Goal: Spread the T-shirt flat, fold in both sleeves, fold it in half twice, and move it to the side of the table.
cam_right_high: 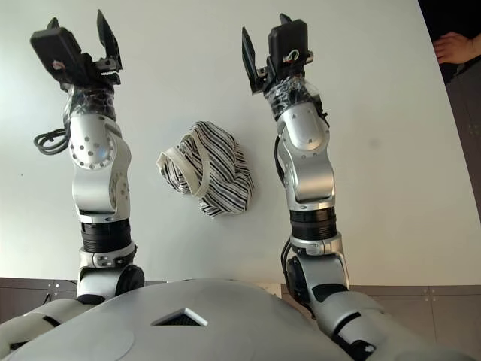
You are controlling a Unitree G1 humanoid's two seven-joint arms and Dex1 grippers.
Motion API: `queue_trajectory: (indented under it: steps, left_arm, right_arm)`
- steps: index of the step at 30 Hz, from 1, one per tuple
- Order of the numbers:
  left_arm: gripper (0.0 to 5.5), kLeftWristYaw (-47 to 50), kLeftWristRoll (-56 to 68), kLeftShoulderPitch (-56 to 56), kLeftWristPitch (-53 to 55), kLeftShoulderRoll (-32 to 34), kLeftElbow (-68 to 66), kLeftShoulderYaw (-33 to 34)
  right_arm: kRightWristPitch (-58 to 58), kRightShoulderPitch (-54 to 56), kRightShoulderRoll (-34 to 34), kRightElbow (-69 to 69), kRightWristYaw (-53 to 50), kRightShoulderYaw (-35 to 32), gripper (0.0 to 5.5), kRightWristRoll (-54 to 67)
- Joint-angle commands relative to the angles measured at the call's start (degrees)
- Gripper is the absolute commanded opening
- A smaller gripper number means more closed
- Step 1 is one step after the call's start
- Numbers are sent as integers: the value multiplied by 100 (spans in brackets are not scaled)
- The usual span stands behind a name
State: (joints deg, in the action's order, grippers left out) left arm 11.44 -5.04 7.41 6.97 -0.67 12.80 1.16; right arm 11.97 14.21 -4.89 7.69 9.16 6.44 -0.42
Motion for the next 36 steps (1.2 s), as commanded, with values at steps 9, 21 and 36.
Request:
queue_trajectory:
  steps: [9, 21, 36]
  left_arm:
    - [351, -968, 563, -2135, -574, -10, 903, -618]
    - [351, -645, -26, -1349, -1110, 101, -397, -386]
    - [351, -673, 118, -879, -291, -110, -489, -386]
  right_arm:
    - [657, -1259, -1491, 1078, 2088, 78, 321, 915]
    - [-245, -977, -960, 108, 721, -74, 321, 93]
    - [-264, -817, 10, -268, -704, -256, 321, -313]
